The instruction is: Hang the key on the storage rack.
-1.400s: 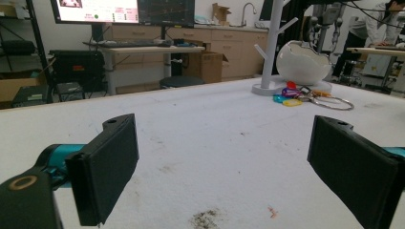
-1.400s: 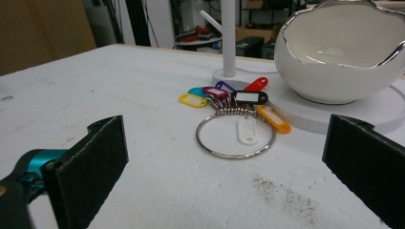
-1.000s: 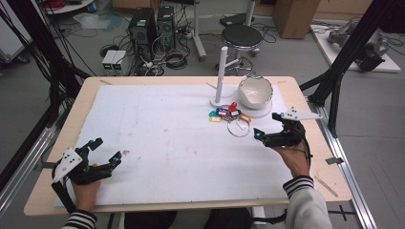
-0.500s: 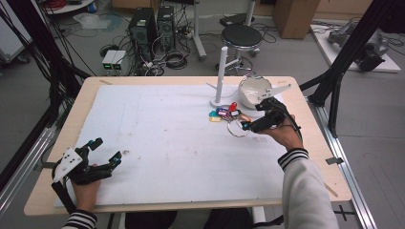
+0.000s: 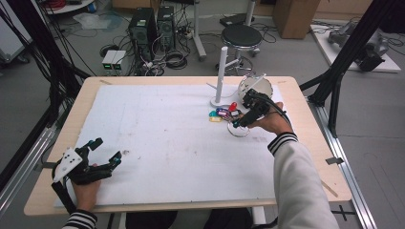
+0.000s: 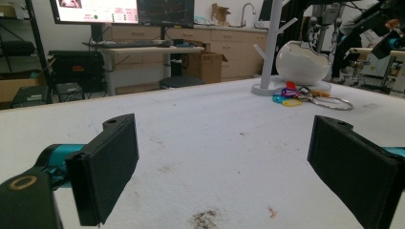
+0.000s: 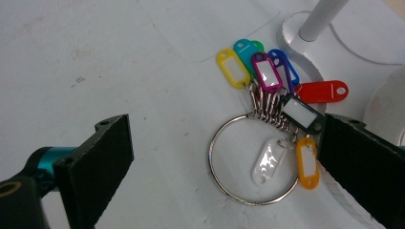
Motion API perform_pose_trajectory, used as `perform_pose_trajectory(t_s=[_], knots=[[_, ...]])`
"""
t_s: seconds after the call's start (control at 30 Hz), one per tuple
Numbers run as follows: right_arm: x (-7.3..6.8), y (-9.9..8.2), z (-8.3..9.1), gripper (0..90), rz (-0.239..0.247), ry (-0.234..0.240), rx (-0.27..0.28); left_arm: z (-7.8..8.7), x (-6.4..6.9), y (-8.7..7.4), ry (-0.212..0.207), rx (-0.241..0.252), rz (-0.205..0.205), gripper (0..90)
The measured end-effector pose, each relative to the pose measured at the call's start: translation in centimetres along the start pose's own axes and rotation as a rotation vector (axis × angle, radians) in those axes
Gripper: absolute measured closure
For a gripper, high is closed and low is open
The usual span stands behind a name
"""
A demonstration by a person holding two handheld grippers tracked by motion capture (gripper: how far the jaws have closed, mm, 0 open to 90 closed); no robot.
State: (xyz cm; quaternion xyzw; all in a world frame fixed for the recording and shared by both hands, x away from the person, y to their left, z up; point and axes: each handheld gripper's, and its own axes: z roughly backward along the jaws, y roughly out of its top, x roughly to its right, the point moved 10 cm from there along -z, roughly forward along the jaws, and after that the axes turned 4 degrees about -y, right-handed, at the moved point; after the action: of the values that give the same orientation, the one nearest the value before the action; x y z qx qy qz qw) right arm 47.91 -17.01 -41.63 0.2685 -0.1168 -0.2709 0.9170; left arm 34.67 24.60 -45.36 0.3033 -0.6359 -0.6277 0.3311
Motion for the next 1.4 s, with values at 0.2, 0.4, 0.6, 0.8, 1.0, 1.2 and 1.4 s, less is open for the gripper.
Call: perform_pose_trajectory(t_s=[0.2, 0.4, 0.6, 0.8, 1.0, 1.2, 1.4], knots=[[0.0, -0.8, -1.6, 4.6, 0.016, 0.010, -0.086, 0.0, 0.0, 0.0, 0.000, 0.000, -0.001, 10.6], [-0.5, -1.7, -3.0, 6.5, 0.058, 0.046, -0.172, 0.0, 0.0, 0.0, 0.000, 0.000, 0.001, 10.6], [-0.7, -2.3, -4.0, 10.6, 0.094, 0.039, -0.247, 0.0, 0.0, 0.0, -0.001, -0.001, -0.002, 10.6], [-0.8, -2.8, -5.0, 17.4, 0.090, 0.059, -0.289, 0.0, 0.0, 0.0, -0.001, -0.002, -0.004, 10.6], [-0.9, -3.2, -5.5, 23.9, 0.073, 0.072, -0.332, 0.0, 0.0, 0.0, -0.001, -0.001, -0.002, 10.6], [-0.7, -3.5, -5.8, 30.5, 0.074, 0.070, -0.362, 0.0, 0.0, 0.0, 0.000, 0.001, -0.001, 10.6], [-0.5, -3.8, -6.2, 40.2, 0.079, 0.063, -0.399, 0.0, 0.0, 0.0, -0.002, -0.001, -0.002, 10.6]])
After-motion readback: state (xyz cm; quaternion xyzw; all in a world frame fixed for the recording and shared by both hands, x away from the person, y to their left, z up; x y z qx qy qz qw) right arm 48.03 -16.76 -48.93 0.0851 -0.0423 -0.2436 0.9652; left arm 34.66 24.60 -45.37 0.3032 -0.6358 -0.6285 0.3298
